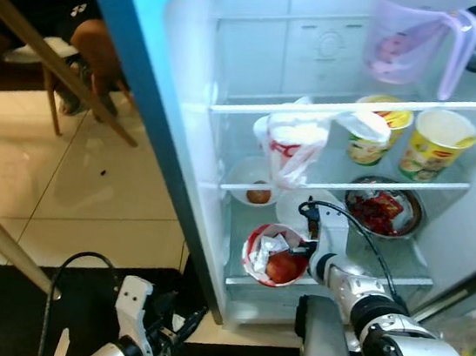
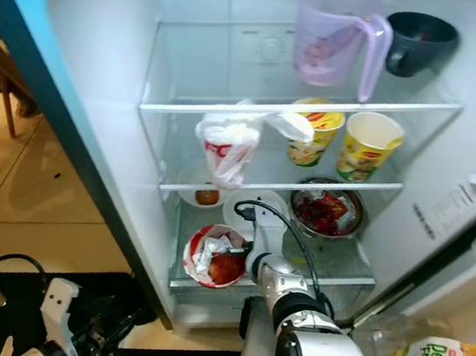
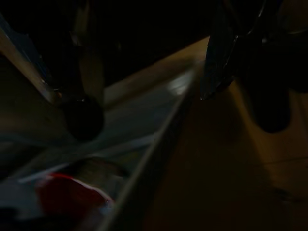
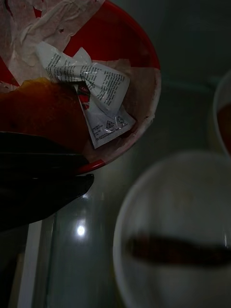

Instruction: Restocking fridge

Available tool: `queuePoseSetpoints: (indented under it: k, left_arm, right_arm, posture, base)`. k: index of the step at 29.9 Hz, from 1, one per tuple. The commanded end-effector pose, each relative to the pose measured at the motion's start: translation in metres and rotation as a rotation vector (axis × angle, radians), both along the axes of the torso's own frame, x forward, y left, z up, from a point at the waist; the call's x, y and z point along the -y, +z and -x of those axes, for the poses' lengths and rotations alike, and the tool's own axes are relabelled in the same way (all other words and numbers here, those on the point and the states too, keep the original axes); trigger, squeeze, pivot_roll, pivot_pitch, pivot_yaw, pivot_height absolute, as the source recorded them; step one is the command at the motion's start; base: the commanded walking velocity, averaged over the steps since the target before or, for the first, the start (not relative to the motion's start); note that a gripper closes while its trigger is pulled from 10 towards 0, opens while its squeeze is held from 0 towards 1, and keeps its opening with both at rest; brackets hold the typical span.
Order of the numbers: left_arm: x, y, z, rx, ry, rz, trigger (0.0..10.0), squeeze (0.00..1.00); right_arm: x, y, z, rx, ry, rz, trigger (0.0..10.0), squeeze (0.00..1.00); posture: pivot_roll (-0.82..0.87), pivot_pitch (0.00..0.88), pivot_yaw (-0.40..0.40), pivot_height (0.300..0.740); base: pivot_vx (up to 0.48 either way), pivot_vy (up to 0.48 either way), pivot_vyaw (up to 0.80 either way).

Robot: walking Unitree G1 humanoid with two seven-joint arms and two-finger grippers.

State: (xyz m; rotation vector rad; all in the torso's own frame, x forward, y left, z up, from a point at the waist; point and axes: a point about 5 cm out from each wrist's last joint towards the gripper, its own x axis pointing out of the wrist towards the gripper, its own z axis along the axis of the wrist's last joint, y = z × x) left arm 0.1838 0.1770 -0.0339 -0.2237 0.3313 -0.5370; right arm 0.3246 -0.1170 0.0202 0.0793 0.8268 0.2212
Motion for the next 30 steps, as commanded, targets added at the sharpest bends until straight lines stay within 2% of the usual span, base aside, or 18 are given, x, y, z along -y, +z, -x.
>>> queuePoseSetpoints:
  k: [1, 14, 17, 18, 20, 22, 24, 25, 26, 27, 30]
  left_arm:
    - [0.003, -0.003, 0.008, -0.015, -0.029, -0.007, 10.0, 0.0]
    - [0.004, -0.001, 0.009, 0.013, -0.045, -0.039, 10.0, 0.0]
    - [0.003, 0.002, 0.006, 0.034, -0.042, -0.043, 10.0, 0.0]
    - [0.002, 0.005, 0.004, 0.047, -0.042, -0.046, 10.0, 0.0]
    - [0.002, 0.005, 0.004, 0.047, -0.042, -0.046, 10.0, 0.0]
    - [0.003, 0.008, 0.002, 0.067, -0.045, -0.05, 10.0, 0.0]
    - [0.003, 0.01, 0.001, 0.075, -0.047, -0.052, 10.0, 0.0]
    - [0.003, 0.011, 0.0, 0.081, -0.049, -0.053, 10.0, 0.0]
    - [0.003, 0.011, 0.0, 0.081, -0.049, -0.053, 10.0, 0.0]
    - [0.004, 0.012, -0.001, 0.087, -0.05, -0.053, 10.0, 0.0]
    - [0.004, 0.013, -0.002, 0.093, -0.05, -0.055, 10.0, 0.0]
  right_arm:
    - [0.0, 0.005, -0.004, 0.005, -0.027, -0.02, 10.0, 0.0]
    - [-0.002, 0.007, -0.007, -0.001, -0.105, -0.007, 10.0, 0.0]
    - [-0.004, 0.01, -0.009, 0.012, -0.166, -0.054, 10.0, 0.0]
    - [-0.007, 0.012, -0.011, 0.022, -0.202, -0.098, 10.0, 0.0]
    - [-0.007, 0.012, -0.011, 0.022, -0.202, -0.098, 10.0, 0.0]
    - [-0.01, 0.016, -0.014, 0.039, -0.254, -0.159, 10.0, 0.0]
    - [-0.012, 0.018, -0.015, 0.047, -0.27, -0.179, 10.0, 0.0]
    - [-0.014, 0.019, -0.016, 0.053, -0.277, -0.195, 10.0, 0.1]
    - [-0.014, 0.019, -0.016, 0.053, -0.277, -0.195, 10.0, 0.1]
    - [-0.016, 0.022, -0.018, 0.064, -0.283, -0.213, 10.0, 1.0]
    - [-0.018, 0.027, -0.022, 0.087, -0.302, -0.242, 10.0, 1.0]
  posture:
    - [0.03, 0.19, 0.036, 0.449]
    - [0.05, 0.197, 0.035, 0.449]
    - [0.06, 0.201, 0.038, 0.449]
    - [0.06, 0.201, 0.038, 0.449]
    - [0.06, 0.201, 0.038, 0.449]
    - [0.06, 0.201, 0.038, 0.449]
    - [0.07, 0.206, 0.041, 0.449]
    - [0.07, 0.206, 0.041, 0.449]
    - [0.07, 0.206, 0.041, 0.449]
    - [0.07, 0.208, 0.041, 0.449]
    - [0.07, 0.206, 0.041, 0.449]
  base:
    - [0.0, 0.0, 0.0]
    - [0.0, 0.0, 0.0]
    - [0.0, 0.0, 0.0]
    - [0.0, 0.0, 0.0]
    - [0.0, 0.0, 0.0]
    - [0.0, 0.0, 0.0]
    - [0.0, 0.0, 0.0]
    - [0.0, 0.0, 0.0]
    - [0.0, 0.0, 0.0]
    - [0.0, 0.0, 0.0]
    - [0.0, 0.0, 0.0]
